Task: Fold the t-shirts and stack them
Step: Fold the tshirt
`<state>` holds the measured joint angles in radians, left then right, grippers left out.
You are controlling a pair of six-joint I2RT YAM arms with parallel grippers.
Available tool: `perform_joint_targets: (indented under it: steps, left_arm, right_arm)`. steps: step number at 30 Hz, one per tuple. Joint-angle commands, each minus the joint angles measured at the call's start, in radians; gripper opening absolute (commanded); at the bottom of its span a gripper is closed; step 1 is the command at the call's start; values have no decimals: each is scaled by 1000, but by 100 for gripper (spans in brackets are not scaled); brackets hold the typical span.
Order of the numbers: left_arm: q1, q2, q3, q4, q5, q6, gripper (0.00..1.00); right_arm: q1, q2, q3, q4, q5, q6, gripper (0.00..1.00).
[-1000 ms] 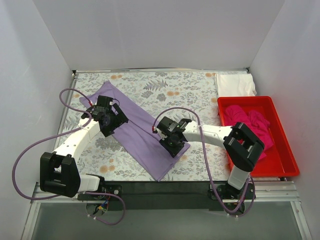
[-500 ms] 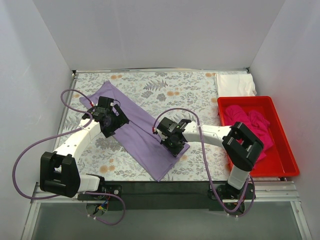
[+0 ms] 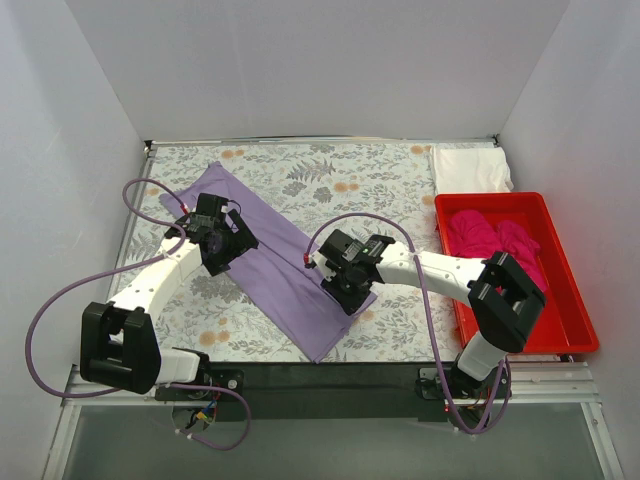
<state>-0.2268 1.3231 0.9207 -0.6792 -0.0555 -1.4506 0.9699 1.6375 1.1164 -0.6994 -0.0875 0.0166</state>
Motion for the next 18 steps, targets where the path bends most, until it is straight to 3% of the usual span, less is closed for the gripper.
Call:
perform_joint_targets:
  steps: [1, 7, 18]
  left_arm:
    - [-6, 2, -23, -5, -3, 16, 80]
    - [-8, 1, -20, -17, -20, 22, 80]
    - [-17, 41, 0, -29, -17, 38, 80]
  right_arm:
    - [4, 16, -18, -35, -47, -41, 24]
    - [4, -13, 11, -49, 120, 23, 25]
    - [46, 54, 111, -17, 54, -14, 26]
